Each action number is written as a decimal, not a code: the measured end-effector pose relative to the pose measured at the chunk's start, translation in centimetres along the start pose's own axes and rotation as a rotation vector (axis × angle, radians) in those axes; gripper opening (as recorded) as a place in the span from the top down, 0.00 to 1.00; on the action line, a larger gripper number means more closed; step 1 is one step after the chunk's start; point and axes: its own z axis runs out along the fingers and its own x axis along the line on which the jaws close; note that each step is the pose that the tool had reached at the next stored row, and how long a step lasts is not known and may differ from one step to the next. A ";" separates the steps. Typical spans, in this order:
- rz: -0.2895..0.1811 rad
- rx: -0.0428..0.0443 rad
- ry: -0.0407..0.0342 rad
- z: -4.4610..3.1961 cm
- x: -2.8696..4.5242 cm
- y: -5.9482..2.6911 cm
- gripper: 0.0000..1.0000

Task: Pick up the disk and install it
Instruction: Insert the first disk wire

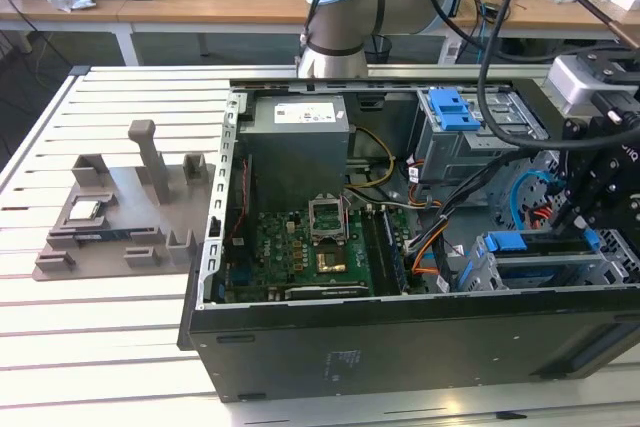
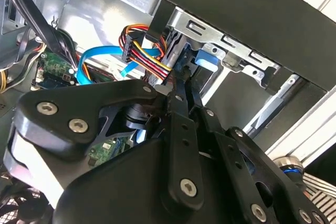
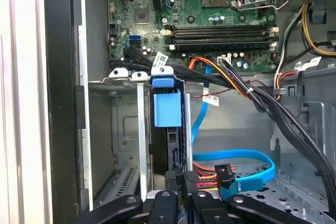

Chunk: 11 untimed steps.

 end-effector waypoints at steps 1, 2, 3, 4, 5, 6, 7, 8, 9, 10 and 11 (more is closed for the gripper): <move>0.000 0.0001 0.0003 0.11 0.00 0.04 0.83; 0.000 0.0000 0.0005 0.12 0.00 0.05 0.83; 0.000 0.0000 0.0003 0.14 0.00 0.06 0.83; 0.000 0.0000 0.0004 0.14 0.00 0.06 0.83; 0.000 0.0000 0.0005 0.14 0.00 0.06 0.83; 0.000 -0.0003 0.0004 0.15 0.00 0.07 0.83; 0.000 -0.0002 0.0004 0.16 0.00 0.07 0.82; 0.000 0.0000 0.0005 0.16 0.00 0.06 0.76; 0.000 0.0000 0.0007 0.15 0.00 0.06 0.76; 0.000 0.0001 0.0011 0.12 0.00 0.06 0.76; 0.000 0.0000 0.0010 -0.26 0.00 0.07 0.76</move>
